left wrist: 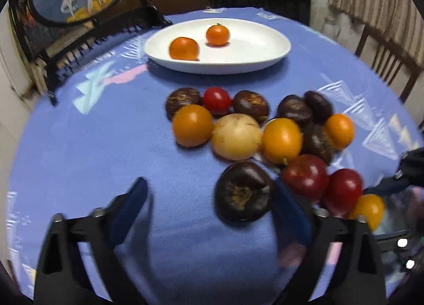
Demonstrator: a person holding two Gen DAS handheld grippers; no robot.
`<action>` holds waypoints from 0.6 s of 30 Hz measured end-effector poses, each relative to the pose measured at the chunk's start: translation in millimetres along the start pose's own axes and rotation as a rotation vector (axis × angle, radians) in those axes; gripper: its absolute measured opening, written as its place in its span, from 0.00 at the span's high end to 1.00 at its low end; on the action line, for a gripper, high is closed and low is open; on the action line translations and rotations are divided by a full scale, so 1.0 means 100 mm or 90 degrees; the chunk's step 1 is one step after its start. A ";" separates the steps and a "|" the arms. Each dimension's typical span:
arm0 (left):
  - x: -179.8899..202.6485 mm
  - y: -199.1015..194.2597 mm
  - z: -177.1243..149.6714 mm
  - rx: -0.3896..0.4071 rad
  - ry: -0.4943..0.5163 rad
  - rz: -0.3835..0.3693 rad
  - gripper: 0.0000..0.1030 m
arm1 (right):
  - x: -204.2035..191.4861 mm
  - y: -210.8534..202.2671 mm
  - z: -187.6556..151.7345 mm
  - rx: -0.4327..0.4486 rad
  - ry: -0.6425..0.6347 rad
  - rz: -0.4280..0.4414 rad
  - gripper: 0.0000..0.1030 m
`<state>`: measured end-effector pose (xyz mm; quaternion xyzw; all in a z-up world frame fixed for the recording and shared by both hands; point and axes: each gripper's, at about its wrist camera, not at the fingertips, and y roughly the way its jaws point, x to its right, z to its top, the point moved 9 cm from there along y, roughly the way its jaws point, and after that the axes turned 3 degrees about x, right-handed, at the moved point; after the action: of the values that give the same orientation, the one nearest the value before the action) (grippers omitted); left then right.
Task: Organize fruits
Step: 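Grasp a dark brown fruit with the left gripper while the right grasps a yellow tomato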
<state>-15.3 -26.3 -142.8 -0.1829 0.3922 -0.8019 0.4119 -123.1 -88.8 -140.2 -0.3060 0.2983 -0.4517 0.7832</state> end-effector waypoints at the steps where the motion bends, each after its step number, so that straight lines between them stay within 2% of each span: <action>1: 0.05 0.00 -0.02 -0.010 -0.012 -0.033 0.49 | 0.00 0.00 0.00 0.002 0.000 -0.001 0.63; 2: 0.09 0.00 -0.05 -0.019 -0.019 -0.056 0.55 | -0.01 -0.01 0.00 0.003 -0.004 -0.002 0.63; 3: 0.11 -0.01 -0.06 -0.021 -0.017 -0.058 0.59 | -0.01 -0.01 0.00 0.004 -0.008 -0.004 0.63; 10: 0.18 -0.17 -0.12 -0.004 0.003 -0.028 0.60 | 0.01 -0.05 -0.03 0.010 0.003 -0.011 0.63; 15: 0.10 -0.36 -0.01 0.027 -0.018 -0.007 0.60 | 0.05 -0.13 -0.03 0.021 0.014 -0.017 0.63; 18: 0.05 -0.44 0.06 0.041 -0.018 0.025 0.60 | 0.08 -0.16 -0.02 0.025 0.016 -0.020 0.63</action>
<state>-37.7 -18.0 -105.3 -0.1732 0.3638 -0.8032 0.4387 -130.4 -102.8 -130.9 -0.2894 0.2940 -0.4733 0.7783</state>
